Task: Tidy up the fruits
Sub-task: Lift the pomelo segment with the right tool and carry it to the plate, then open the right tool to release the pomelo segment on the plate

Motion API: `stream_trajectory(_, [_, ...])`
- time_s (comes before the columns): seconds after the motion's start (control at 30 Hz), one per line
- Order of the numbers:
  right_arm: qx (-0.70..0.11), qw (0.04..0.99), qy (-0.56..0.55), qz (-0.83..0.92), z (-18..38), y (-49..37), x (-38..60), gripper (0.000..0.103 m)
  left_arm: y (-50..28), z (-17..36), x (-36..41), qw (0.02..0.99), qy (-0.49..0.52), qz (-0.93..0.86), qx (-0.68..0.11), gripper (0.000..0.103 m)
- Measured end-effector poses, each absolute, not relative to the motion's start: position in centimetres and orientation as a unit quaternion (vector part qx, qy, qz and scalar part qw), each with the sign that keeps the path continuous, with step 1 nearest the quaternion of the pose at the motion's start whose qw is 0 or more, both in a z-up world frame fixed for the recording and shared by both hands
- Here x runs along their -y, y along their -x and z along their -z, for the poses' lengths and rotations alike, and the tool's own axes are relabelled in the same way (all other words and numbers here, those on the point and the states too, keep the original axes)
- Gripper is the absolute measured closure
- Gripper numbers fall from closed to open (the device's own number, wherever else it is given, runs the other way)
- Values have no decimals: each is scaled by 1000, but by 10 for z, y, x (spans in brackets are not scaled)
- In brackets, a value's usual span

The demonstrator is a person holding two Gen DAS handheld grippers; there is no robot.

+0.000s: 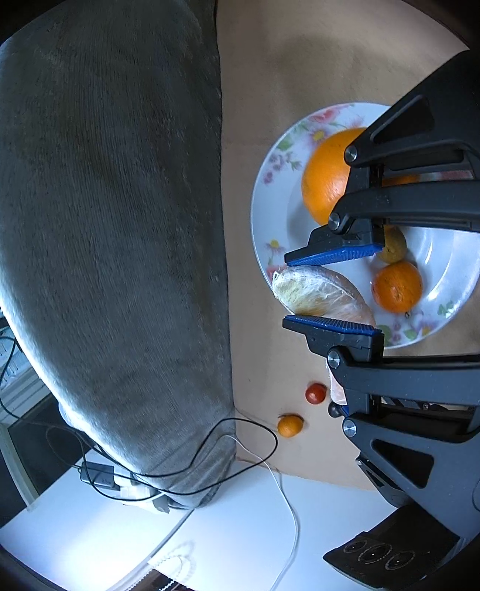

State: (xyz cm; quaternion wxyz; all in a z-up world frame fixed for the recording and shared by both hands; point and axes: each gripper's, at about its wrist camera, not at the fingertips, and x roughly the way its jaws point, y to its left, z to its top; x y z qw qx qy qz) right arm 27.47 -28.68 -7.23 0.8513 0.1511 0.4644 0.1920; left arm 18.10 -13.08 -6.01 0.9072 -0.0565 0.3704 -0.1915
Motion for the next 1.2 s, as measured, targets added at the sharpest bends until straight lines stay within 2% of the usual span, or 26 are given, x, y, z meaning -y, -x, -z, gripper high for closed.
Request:
stream_trajectory(0.93, [-447, 869, -140, -159, 65, -272, 300, 72, -168, 56, 140, 904, 45, 219, -365, 64])
stream_trajectory(1.03, [-443, 872, -134, -157, 62, -269, 299, 65, -166, 53, 139, 905, 45, 218, -363, 64])
stream_trajectory(1.1, [-439, 875, -133, -155, 60, -266, 299, 51, -165, 51, 138, 906, 45, 217, -361, 64])
stream_trajectory(1.2, [-432, 879, -129, -154, 56, -261, 298, 43, -162, 47, 135, 908, 44, 214, -358, 64])
